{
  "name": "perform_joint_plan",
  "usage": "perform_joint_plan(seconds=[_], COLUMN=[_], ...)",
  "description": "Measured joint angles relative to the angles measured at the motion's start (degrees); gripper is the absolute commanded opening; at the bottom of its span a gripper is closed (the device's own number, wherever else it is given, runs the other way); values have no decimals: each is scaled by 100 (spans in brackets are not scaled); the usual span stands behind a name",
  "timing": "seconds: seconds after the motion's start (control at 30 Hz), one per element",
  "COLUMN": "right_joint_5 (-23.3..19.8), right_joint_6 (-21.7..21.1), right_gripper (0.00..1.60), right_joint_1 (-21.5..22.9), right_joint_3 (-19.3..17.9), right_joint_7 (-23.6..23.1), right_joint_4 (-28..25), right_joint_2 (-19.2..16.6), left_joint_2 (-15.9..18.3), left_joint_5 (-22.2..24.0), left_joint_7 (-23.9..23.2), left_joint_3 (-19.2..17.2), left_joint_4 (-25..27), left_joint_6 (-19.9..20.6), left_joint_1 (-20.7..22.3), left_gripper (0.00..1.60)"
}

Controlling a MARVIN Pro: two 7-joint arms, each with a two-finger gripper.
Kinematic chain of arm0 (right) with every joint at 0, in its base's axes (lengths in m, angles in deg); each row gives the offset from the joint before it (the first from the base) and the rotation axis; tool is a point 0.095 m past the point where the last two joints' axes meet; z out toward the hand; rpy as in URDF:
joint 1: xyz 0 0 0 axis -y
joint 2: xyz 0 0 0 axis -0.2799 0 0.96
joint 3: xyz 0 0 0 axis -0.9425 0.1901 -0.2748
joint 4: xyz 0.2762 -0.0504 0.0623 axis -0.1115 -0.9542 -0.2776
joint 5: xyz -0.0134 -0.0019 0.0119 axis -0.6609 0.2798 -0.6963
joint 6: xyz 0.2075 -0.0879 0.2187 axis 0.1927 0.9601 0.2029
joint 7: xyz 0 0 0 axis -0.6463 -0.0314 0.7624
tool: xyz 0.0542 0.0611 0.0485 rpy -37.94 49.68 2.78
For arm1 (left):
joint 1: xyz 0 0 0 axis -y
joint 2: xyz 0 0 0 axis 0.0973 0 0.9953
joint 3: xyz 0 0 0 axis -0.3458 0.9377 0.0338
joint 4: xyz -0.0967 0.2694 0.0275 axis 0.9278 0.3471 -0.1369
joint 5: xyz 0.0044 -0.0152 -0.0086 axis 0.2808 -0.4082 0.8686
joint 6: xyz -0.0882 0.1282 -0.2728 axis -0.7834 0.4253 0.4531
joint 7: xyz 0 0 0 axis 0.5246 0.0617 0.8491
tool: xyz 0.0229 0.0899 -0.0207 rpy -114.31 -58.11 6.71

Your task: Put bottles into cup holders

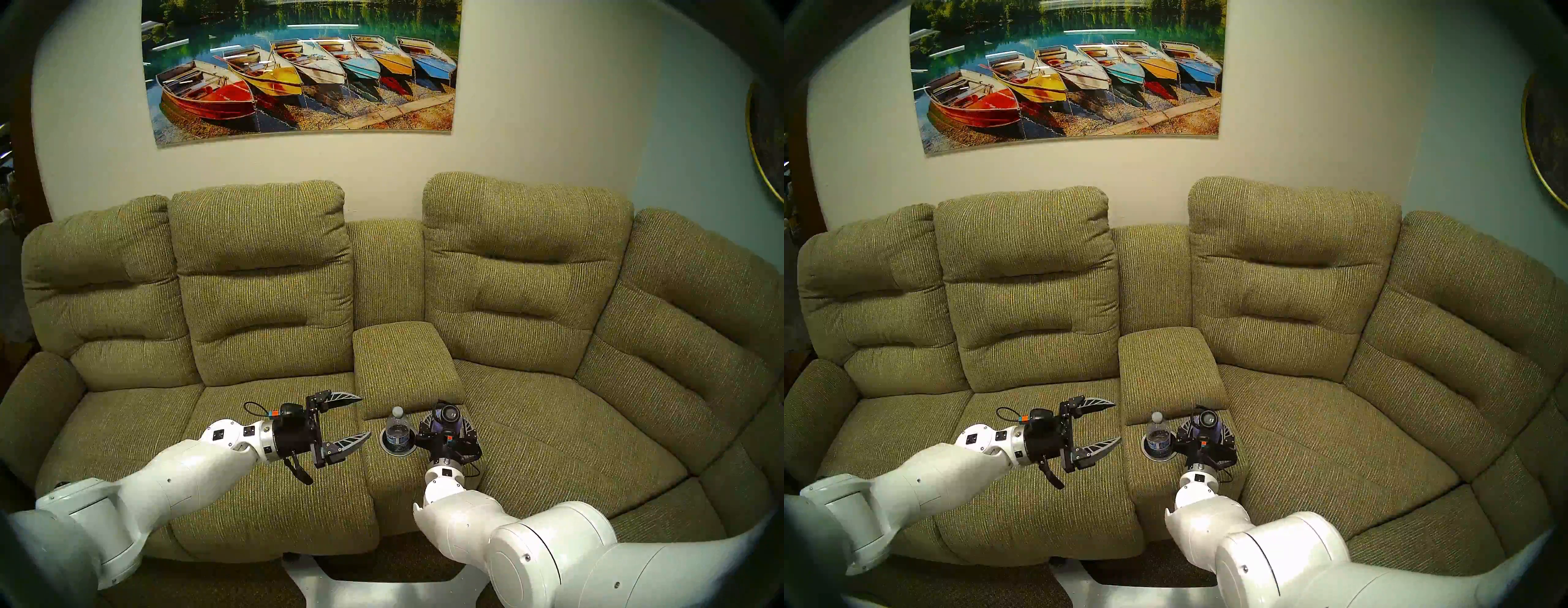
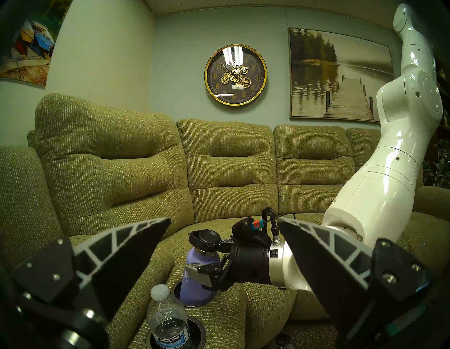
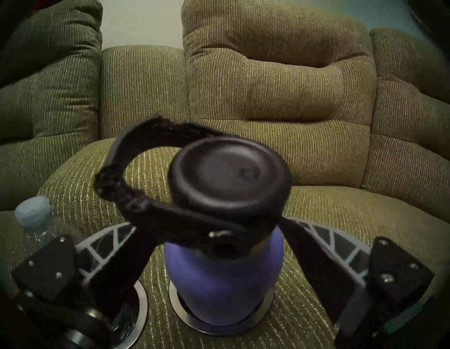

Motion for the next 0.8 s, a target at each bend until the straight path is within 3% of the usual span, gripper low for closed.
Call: perform_joint_plan(seconds=[0.33,0.8], right_joint_5=[269,896], right_joint_6=[730,867], right_gripper=[160,160], right_joint_1=[-332,-1173], right_joint_3=[200,574], right_joint_7=[193,890], right_joint_4=[-720,-1945], right_joint_2=[-69,-398], left_joint_2=[3,6], left_joint_5=[27,46], left_joint_7=[-9,2], left_joint_3=[1,13], left_joint_4=[9,18], left_joint_6=[-1,-4], left_joint_1=[0,0], left_gripper=[160,160])
